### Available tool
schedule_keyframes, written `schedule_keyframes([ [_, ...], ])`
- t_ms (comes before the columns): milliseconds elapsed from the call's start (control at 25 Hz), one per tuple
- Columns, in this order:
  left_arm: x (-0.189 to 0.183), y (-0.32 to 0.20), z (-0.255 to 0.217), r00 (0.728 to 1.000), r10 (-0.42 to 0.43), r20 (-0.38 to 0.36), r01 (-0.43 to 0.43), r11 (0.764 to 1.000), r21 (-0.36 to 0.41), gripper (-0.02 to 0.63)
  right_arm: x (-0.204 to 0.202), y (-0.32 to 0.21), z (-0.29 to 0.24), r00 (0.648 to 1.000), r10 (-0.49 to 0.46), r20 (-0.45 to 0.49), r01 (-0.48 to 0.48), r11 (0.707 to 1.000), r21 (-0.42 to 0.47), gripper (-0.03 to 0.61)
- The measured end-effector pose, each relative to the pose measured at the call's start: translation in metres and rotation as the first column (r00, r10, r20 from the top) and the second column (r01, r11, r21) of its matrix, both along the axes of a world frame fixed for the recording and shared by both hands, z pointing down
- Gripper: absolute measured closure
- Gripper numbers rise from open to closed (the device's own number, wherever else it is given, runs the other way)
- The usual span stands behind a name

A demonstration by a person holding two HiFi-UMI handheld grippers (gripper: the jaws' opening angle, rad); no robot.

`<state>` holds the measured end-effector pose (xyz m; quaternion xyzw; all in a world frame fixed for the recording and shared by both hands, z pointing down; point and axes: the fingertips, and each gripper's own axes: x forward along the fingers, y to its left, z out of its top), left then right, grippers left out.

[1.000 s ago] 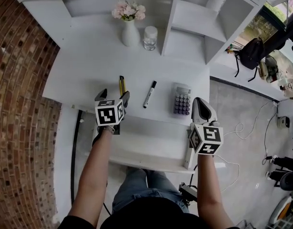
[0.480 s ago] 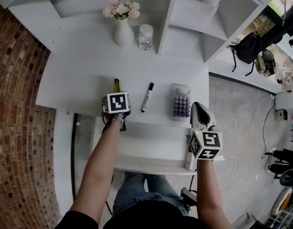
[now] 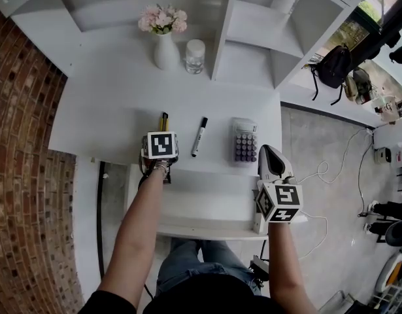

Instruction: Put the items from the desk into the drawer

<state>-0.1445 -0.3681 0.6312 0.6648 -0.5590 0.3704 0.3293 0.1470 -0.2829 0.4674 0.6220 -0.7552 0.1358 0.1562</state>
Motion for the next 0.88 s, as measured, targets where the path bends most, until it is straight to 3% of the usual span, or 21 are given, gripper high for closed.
schedule_keyframes([
  [160, 0.008, 0.001, -0.028, 0.994, 0.008, -0.105, 0.002, 0.996, 0.09, 0.5, -0.003, -0.001, -0.016, 1.0, 0.005, 0.006, -0.006, 1.0, 0.03, 0.574],
  [320, 0.002, 0.005, -0.073, 0.989, 0.012, -0.145, 0.017, 0.98, 0.2, 0.5, -0.013, 0.002, -0.035, 1.0, 0.016, 0.017, -0.017, 0.997, 0.073, 0.574],
  [480, -0.002, 0.009, -0.119, 0.985, 0.052, -0.166, 0.004, 0.948, 0.319, 0.5, -0.025, 0.011, -0.057, 1.0, -0.003, -0.007, 0.004, 0.993, 0.121, 0.574],
  [680, -0.007, 0.022, -0.183, 0.98, 0.085, -0.178, 0.009, 0.882, 0.472, 0.499, -0.033, 0.027, -0.092, 1.0, 0.003, -0.011, -0.001, 0.982, 0.188, 0.574],
  [880, -0.014, 0.051, -0.245, 0.975, 0.146, -0.167, -0.008, 0.775, 0.632, 0.5, -0.042, 0.046, -0.126, 0.999, 0.0, -0.032, 0.008, 0.965, 0.261, 0.574],
])
